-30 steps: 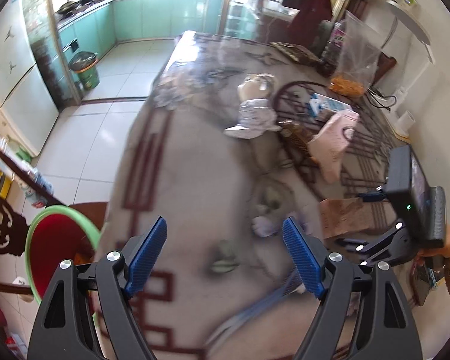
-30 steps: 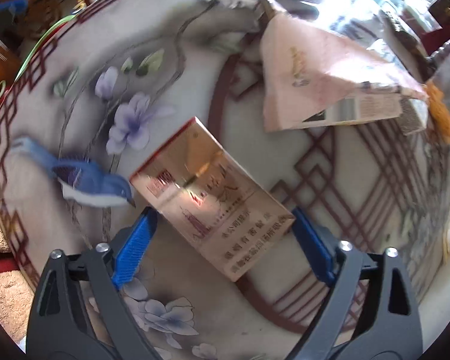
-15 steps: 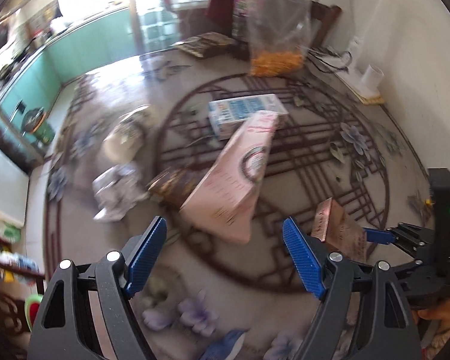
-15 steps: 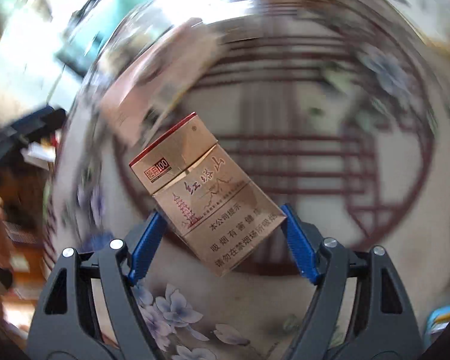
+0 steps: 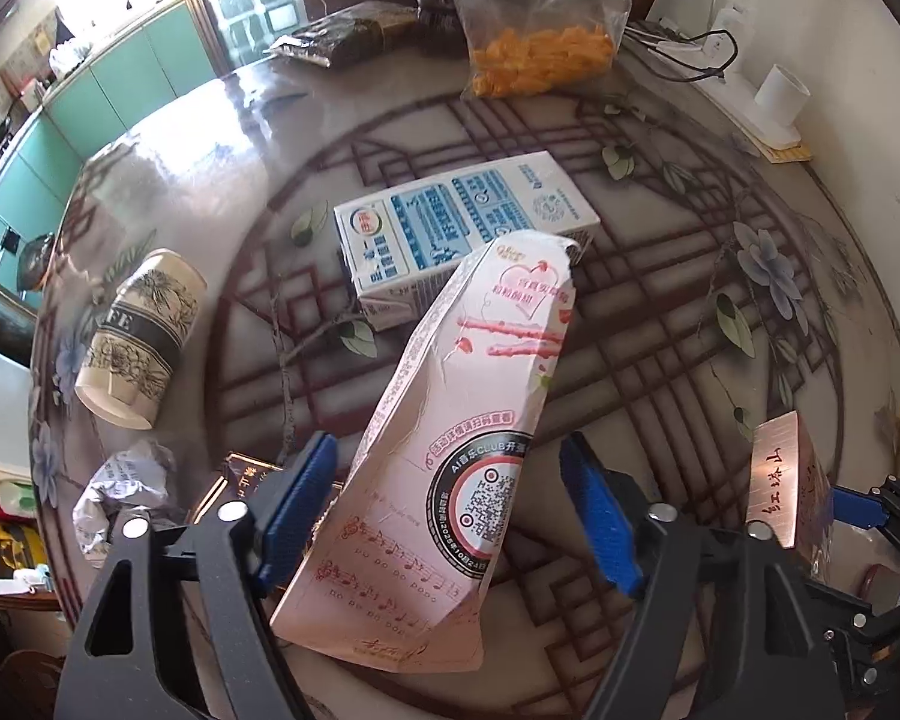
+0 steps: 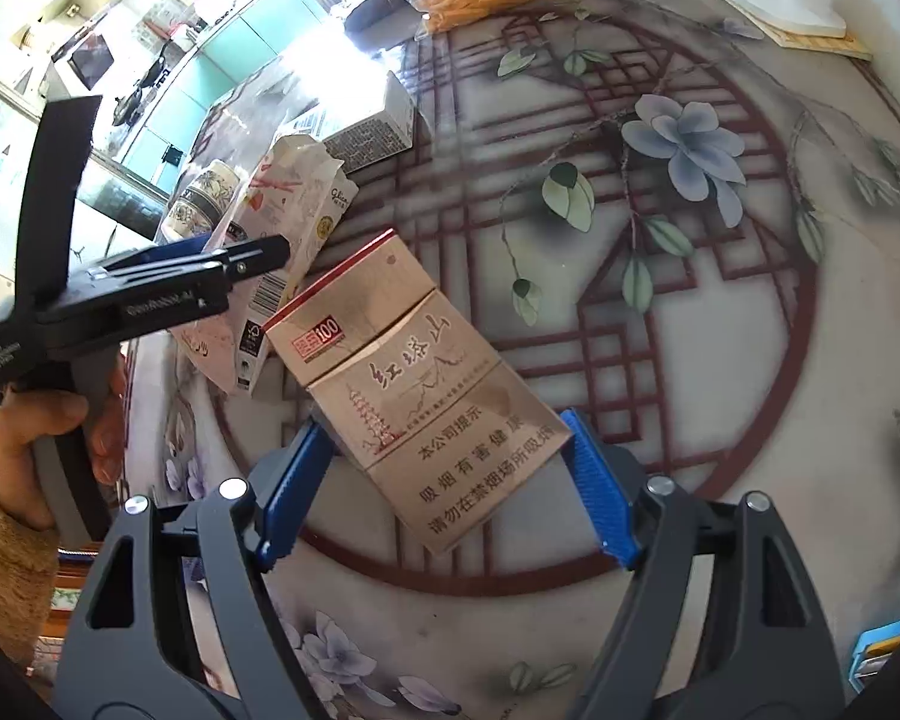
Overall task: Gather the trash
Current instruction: 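Grasp the pink paper bag with the left tool while the right tool grasps a cigarette pack, then lift the pink paper bag and cigarette pack above the table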
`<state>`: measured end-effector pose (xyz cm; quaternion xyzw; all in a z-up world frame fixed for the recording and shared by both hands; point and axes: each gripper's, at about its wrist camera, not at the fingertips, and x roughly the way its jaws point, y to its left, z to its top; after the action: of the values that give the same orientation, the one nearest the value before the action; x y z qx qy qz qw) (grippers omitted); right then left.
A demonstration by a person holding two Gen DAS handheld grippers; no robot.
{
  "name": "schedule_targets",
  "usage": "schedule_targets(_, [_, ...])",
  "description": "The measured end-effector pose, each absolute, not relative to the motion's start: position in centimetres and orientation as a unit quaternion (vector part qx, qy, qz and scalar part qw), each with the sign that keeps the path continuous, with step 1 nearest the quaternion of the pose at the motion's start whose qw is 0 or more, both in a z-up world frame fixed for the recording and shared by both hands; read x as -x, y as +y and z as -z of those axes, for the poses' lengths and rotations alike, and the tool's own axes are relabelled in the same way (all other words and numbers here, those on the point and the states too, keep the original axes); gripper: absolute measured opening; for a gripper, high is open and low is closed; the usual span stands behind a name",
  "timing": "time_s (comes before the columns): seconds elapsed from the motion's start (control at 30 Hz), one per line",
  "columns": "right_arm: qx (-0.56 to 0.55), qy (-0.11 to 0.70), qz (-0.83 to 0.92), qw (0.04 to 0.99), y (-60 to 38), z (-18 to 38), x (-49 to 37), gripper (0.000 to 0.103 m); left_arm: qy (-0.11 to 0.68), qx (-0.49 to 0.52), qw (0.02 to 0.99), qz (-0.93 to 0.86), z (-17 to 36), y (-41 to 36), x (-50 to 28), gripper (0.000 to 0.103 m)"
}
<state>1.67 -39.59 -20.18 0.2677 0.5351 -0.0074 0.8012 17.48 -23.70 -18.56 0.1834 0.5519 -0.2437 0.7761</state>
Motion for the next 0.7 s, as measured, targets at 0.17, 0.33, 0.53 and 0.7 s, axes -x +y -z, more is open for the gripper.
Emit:
schedule_targets(0.17, [-0.266, 0.537, 0.003, 0.8, -38.8, 19.9, -2.4, 0.074, 0.553, -0.173, 0.775, 0.254, 18.7, -22.9, -17.0, 0.044])
schedule_targets(0.33, [-0.258, 0.531, -0.004, 0.807, -38.0, 19.2, -2.9, 0.067, 0.536, -0.156, 0.789, 0.258, 17.0, -21.9, -16.2, 0.044])
schedule_targets(0.53, [-0.246, 0.535, -0.009, 0.808, -37.0, 18.7, -2.6, 0.063, 0.515, -0.129, 0.806, 0.261, 14.1, -19.4, -14.2, 0.044])
schedule_targets(0.7, [-0.251, 0.533, 0.017, 0.808, -37.6, 18.9, -1.5, 0.073, 0.508, -0.101, 0.817, 0.253, 12.4, -16.3, -12.1, 0.044])
